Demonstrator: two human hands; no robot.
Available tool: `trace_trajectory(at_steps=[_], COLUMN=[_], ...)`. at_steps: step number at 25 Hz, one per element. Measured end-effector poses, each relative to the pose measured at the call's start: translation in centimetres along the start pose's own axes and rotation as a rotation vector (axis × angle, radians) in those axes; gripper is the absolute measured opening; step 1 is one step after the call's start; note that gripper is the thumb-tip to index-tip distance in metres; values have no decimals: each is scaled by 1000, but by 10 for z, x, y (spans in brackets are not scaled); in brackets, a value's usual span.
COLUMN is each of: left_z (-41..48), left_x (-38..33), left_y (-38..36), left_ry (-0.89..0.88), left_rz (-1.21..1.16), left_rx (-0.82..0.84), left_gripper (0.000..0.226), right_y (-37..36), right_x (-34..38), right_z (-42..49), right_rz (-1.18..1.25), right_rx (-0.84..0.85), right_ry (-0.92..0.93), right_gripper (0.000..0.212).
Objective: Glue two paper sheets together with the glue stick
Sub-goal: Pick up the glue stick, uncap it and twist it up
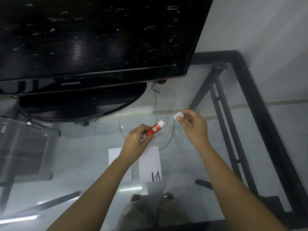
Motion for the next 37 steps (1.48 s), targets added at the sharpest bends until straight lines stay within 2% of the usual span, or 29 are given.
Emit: trace_trajectory(at_steps=[4,10,12,15,17,19,20,23,25,28,30,32,34,35,37], left_z=[-4,-10,-13,-18,-21,-24,-26,-32,-33,-40,-43,-45,-50,-53,-60], left_x=[-3,-4,-8,-21,-30,-38,-41,-46,-38,-23,-24,-25,-28,-30,-36], left_y=[3,9,12,24,30,29,27,21,13,-8,-12,-11,-3,4,19], left_ry=[-26,-4,-4,-36,-68,-77,-79,-74,19,236,222,150,19,-52,-173], left_rz=[-31,-94,-106,-194,-247,-255,-263,-325,-522,-992,-1136,-1215,-1117,-977,-566], left_rx=[2,-16,-24,-69,-95,-92,-91,-84,-43,83,122,91,27,-21,-142], left_gripper=[29,29,28,23,30,27,23,25,36,43,37,28,14,7,19], right_y=[-17,-24,-19,-9,-20,-35,-39,-41,-39,-39,-39,-40,-41,-42,-45], right_x=[-12,-23,-17,2,10,18,21,24,24,29,32,35,35,36,37], right_z=[-5,-12,-15,-29,-37,-45,-47,-50,-53,-60,-64,-68,-71,-72,-75], right_rz=[-238,-373,-367,-195,44,235,283,404,467,471,474,482,472,469,474], right_rx=[116,187,147,17,145,279,293,228,194,171,143,114,96,92,97], right_ry=[29,-2,10,51,-24,-79,-87,-119,-119,-89,-76,-74,-90,-99,-107], right_gripper=[49,59,62,37,26,33,38,40,36,34,33,28,23,21,19])
Point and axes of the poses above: each hand's wrist, its own z-axis towards the middle knuckle, its own y-axis out of the back of the hand, x = y × z, the point moved 6 cm from there along z, towards the middle knuckle, and after that the axes turned 14 degrees about x, right-handed, at the moved point
